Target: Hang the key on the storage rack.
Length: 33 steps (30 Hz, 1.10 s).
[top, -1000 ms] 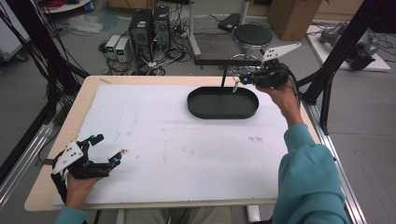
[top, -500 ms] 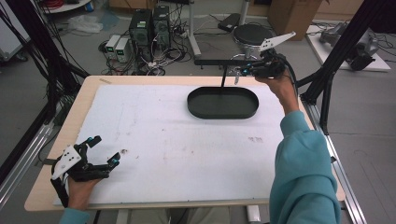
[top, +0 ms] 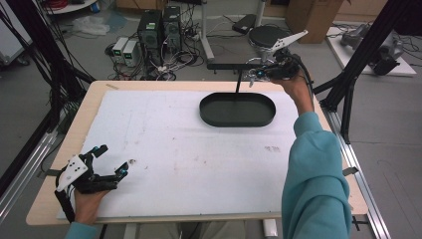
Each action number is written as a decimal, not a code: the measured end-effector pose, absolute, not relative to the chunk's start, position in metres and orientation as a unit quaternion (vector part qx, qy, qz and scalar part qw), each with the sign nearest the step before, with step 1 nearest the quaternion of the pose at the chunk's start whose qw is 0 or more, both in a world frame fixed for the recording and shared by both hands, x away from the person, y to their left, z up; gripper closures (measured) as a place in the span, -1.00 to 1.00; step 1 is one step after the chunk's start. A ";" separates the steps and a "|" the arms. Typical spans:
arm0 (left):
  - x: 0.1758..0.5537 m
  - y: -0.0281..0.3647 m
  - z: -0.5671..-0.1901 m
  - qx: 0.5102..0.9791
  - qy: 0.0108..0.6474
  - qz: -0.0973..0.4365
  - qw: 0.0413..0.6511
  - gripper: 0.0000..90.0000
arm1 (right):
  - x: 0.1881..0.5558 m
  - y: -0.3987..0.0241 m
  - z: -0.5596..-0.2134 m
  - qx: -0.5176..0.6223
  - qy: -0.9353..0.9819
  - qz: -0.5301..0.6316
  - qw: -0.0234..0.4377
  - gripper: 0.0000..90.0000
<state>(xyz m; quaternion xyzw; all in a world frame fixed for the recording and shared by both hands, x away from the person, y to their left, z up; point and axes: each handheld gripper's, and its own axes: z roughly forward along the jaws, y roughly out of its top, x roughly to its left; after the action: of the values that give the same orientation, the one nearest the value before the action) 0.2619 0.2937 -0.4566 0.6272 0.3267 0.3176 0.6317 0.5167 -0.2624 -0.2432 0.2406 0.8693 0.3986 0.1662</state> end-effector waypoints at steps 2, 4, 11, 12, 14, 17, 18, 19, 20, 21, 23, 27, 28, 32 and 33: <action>0.261 0.293 -0.457 0.627 0.323 0.323 0.631 -0.96 | 0.520 -0.262 -0.246 0.241 0.870 0.395 0.168 0.98; 0.260 0.293 -0.457 0.626 0.321 0.326 0.632 -0.96 | 0.523 -0.261 -0.248 0.245 0.872 0.389 0.168 0.98; 0.260 0.293 -0.457 0.625 0.323 0.326 0.632 -0.96 | 0.528 -0.261 -0.253 0.246 0.876 0.379 0.169 0.98; 0.260 0.293 -0.457 0.624 0.323 0.326 0.632 -0.96 | 0.529 -0.261 -0.253 0.249 0.875 0.381 0.167 0.98; 0.260 0.293 -0.457 0.625 0.323 0.327 0.631 -0.96 | 0.530 -0.262 -0.255 0.252 0.875 0.377 0.168 0.98; 0.260 0.293 -0.457 0.625 0.323 0.327 0.631 -0.96 | 0.532 -0.262 -0.256 0.253 0.876 0.373 0.171 0.98; 0.260 0.293 -0.457 0.625 0.323 0.326 0.631 -0.96 | 0.532 -0.262 -0.256 0.254 0.877 0.372 0.170 0.98; 0.260 0.293 -0.457 0.626 0.323 0.326 0.631 -0.96 | 0.533 -0.263 -0.257 0.254 0.876 0.372 0.172 0.98; 0.260 0.293 -0.457 0.625 0.323 0.326 0.632 -0.96 | 0.533 -0.263 -0.257 0.257 0.876 0.371 0.170 0.98; 0.260 0.293 -0.457 0.625 0.323 0.326 0.631 -0.96 | 0.534 -0.263 -0.258 0.258 0.876 0.371 0.170 0.98; 0.260 0.293 -0.457 0.625 0.323 0.326 0.632 -0.96 | 0.535 -0.263 -0.259 0.261 0.877 0.367 0.169 0.98; 0.260 0.294 -0.457 0.625 0.322 0.324 0.632 -0.96 | 0.538 -0.263 -0.262 0.261 0.880 0.358 0.170 0.98; 0.260 0.294 -0.457 0.625 0.323 0.324 0.632 -0.96 | 0.538 -0.263 -0.263 0.262 0.880 0.357 0.170 0.98; 0.260 0.294 -0.457 0.626 0.322 0.325 0.632 -0.96 | 0.542 -0.263 -0.264 0.263 0.879 0.358 0.172 0.97; 0.260 0.294 -0.457 0.626 0.322 0.325 0.632 -0.96 | 0.542 -0.263 -0.264 0.263 0.879 0.358 0.172 0.97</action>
<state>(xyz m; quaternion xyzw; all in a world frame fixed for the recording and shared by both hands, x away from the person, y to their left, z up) 0.2603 0.2938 -0.4572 0.6257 0.3219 0.3247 0.6321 0.5416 -0.2632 -0.2640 0.2632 0.8793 0.3576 0.1720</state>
